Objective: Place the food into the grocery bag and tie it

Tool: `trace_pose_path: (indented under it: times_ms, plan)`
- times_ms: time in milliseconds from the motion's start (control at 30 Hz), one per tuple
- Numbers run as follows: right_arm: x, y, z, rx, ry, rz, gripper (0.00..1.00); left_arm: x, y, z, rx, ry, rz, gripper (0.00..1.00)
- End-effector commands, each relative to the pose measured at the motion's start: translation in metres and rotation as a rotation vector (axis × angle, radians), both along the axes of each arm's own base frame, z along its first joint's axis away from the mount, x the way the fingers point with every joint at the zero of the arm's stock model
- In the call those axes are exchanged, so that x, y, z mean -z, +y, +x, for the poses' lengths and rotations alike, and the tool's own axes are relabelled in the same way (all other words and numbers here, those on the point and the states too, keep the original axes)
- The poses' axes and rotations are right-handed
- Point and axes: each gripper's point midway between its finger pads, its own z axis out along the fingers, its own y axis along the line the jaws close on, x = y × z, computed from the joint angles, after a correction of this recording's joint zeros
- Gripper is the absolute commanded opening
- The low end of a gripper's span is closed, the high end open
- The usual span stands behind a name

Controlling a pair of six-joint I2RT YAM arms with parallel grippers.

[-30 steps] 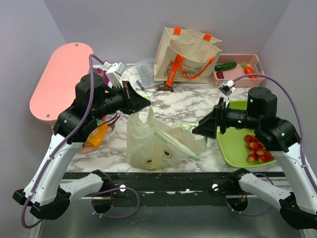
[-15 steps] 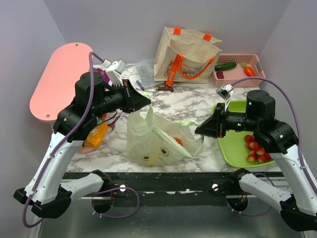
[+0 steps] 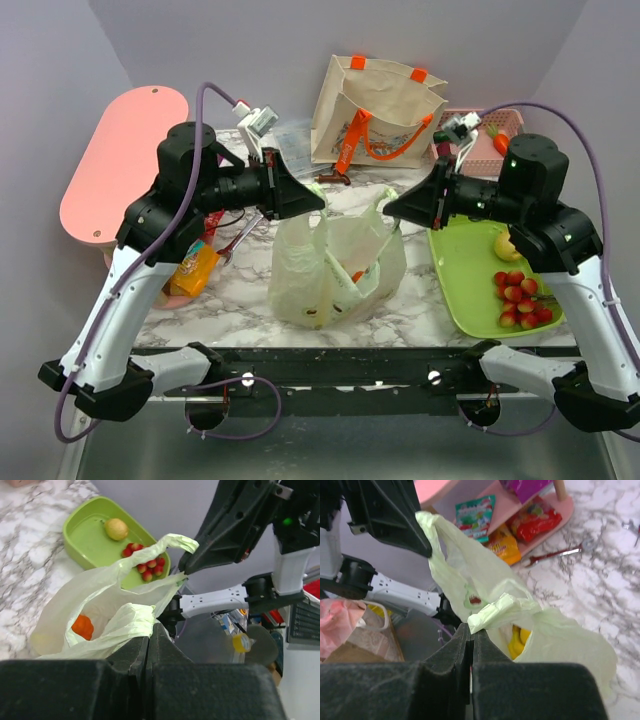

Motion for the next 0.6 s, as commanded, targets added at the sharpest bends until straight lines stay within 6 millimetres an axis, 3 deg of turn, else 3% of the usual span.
trace_pose_path:
  times_ms: [0,100,200,400,567]
  plan:
    - [-0.054,0.002,0.006,0.019,-0.137,0.083,0.01,-0.043,-0.012,-0.024,0.225,-0.122,-0.084,0.0]
    - [-0.06,0.005,0.006,-0.005,-0.154,0.093,0.01,-0.052,-0.017,-0.03,0.313,-0.142,-0.117,0.0]
    - [-0.048,0.008,0.006,-0.024,-0.163,0.09,0.01,-0.046,-0.021,-0.031,0.364,-0.134,-0.126,0.0]
    - [0.008,0.016,-0.002,-0.13,-0.105,0.055,0.01,-0.006,-0.027,-0.022,0.38,-0.058,-0.095,0.02]
    - [0.029,0.019,-0.019,-0.242,-0.07,0.051,0.01,0.019,-0.026,-0.023,0.379,-0.011,-0.073,0.12]
